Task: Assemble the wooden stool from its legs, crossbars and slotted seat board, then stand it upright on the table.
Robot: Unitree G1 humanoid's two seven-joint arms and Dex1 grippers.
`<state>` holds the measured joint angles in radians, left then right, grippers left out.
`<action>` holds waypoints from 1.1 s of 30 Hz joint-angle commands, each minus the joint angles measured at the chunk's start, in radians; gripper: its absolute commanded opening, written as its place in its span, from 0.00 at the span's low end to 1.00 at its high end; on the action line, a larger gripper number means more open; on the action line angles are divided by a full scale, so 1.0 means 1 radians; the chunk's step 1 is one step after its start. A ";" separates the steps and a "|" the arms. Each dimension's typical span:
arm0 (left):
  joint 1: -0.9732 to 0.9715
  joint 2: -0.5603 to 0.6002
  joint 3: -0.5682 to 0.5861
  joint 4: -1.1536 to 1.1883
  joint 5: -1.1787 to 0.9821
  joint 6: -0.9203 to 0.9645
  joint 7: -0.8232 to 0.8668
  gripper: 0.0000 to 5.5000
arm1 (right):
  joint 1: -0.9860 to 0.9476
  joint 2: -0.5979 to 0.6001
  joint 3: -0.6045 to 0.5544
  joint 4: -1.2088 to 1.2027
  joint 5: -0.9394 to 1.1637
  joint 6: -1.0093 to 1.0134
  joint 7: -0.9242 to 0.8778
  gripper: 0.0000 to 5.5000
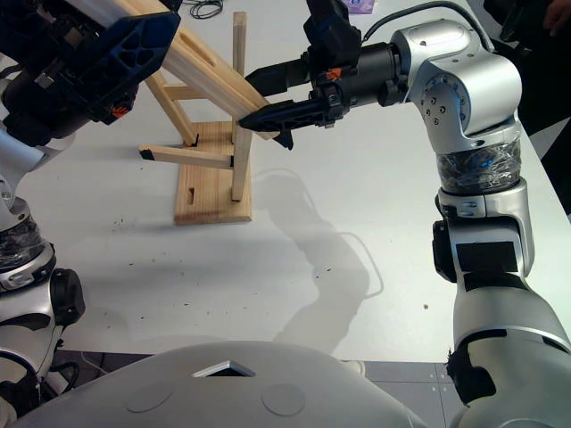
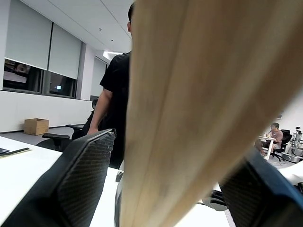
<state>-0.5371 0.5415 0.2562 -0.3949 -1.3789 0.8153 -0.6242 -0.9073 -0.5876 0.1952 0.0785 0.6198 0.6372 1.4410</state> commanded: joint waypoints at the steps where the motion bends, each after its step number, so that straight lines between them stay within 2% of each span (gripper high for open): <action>1: 0.020 0.020 -0.005 -0.032 0.000 0.002 -0.027 0.64 | -0.034 -0.002 -0.005 -0.006 -0.003 0.001 0.031 0.38; 4: 0.032 0.024 -0.006 -0.044 0.009 -0.004 -0.047 0.59 | -0.037 -0.008 -0.009 -0.003 -0.002 0.009 0.046 0.38; 9: 0.048 0.030 -0.015 -0.053 0.036 -0.016 -0.075 0.44 | -0.039 -0.014 -0.009 0.000 -0.005 0.016 0.068 0.38; 17: 0.061 0.027 -0.016 -0.046 0.107 -0.056 -0.061 0.41 | -0.025 -0.019 -0.021 -0.003 -0.009 0.030 0.064 0.38; 28: 0.058 0.031 -0.005 -0.034 0.148 -0.095 -0.054 0.39 | -0.012 0.015 -0.054 0.043 -0.051 0.005 -0.041 0.38; 29: 0.058 0.032 -0.005 -0.033 0.148 -0.097 -0.056 0.39 | -0.016 0.021 -0.056 0.053 -0.057 0.005 -0.056 0.44; 33: 0.075 0.032 -0.016 -0.048 0.147 -0.099 -0.079 0.38 | -0.029 0.028 -0.057 0.071 -0.055 0.017 -0.058 0.52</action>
<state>-0.4739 0.5682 0.2504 -0.4230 -1.2168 0.7077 -0.6739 -0.9152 -0.5551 0.1514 0.1343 0.5838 0.6495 1.4081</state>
